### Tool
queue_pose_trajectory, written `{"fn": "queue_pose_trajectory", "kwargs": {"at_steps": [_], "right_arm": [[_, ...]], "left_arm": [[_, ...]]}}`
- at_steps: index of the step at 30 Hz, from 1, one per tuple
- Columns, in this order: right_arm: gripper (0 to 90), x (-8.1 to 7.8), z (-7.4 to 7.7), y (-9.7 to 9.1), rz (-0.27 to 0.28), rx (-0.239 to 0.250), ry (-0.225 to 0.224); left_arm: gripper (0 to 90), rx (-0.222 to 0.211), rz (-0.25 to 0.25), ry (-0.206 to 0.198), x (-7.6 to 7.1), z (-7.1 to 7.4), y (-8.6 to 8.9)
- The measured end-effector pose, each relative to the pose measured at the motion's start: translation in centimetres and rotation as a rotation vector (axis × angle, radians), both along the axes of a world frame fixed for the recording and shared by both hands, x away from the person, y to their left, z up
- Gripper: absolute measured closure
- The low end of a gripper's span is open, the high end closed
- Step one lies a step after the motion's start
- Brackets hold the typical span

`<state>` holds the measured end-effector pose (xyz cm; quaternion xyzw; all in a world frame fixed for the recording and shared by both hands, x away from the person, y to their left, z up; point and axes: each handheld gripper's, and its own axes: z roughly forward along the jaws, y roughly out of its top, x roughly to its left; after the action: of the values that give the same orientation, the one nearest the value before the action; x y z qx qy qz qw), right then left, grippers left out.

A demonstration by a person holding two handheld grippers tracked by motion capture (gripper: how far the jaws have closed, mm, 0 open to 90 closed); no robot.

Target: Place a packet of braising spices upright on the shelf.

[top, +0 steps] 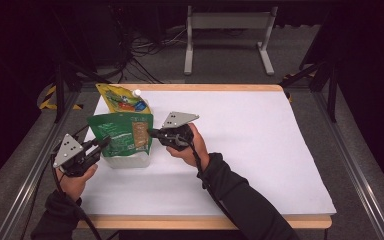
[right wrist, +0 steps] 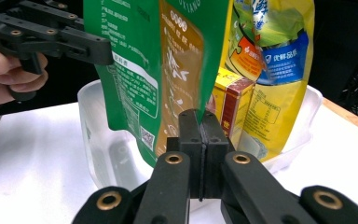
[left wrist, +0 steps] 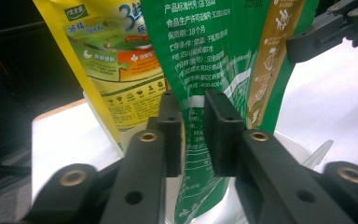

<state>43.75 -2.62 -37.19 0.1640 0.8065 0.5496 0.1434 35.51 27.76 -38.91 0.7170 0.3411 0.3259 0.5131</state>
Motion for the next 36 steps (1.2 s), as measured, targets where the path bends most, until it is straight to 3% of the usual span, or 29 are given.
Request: {"fn": "queue_pose_trajectory", "kwargs": {"at_steps": [4, 8, 14, 18, 23, 26, 28, 32, 36], "right_arm": [[90.0, -0.1, 0.0, -0.1, -0.001, -0.003, -0.003], [89.7, -0.1, 0.0, -0.2, -0.005, -0.006, -0.007], [89.0, -0.1, 0.1, -0.5, -0.015, -0.01, -0.007], [89.4, -0.1, 0.0, -0.9, -0.014, -0.014, -0.002], [89.7, -0.2, 0.1, -1.2, -0.006, -0.021, -0.013], [90.0, -0.4, 0.2, -1.1, -0.008, -0.029, -0.022], [90.0, -0.4, 0.2, -1.2, -0.005, -0.025, -0.018], [90.0, -0.4, 0.2, -1.2, -0.006, -0.023, -0.018], [90.0, -0.4, 0.3, -1.3, -0.007, -0.027, -0.019]], "left_arm": [[61.7, 0.004, 0.046, 0.002, -0.5, 0.3, 0.0], [54.1, -0.004, 0.054, 0.001, -1.1, 0.5, 0.1], [44.9, -0.007, 0.06, 0.038, -2.4, 0.0, -0.6], [44.6, -0.007, 0.054, 0.053, -3.4, -0.4, -1.1], [46.1, 0.008, 0.078, 0.036, -4.6, -0.4, -1.3], [46.5, -0.037, 0.086, 0.002, -4.9, 0.0, -0.7], [48.2, -0.053, 0.061, 0.008, -4.9, 0.4, -0.5], [56.5, -0.005, -0.001, 0.006, -5.3, 0.4, -1.4], [66.1, 0.013, -0.056, 0.012, -5.5, 0.5, -2.1]]}}
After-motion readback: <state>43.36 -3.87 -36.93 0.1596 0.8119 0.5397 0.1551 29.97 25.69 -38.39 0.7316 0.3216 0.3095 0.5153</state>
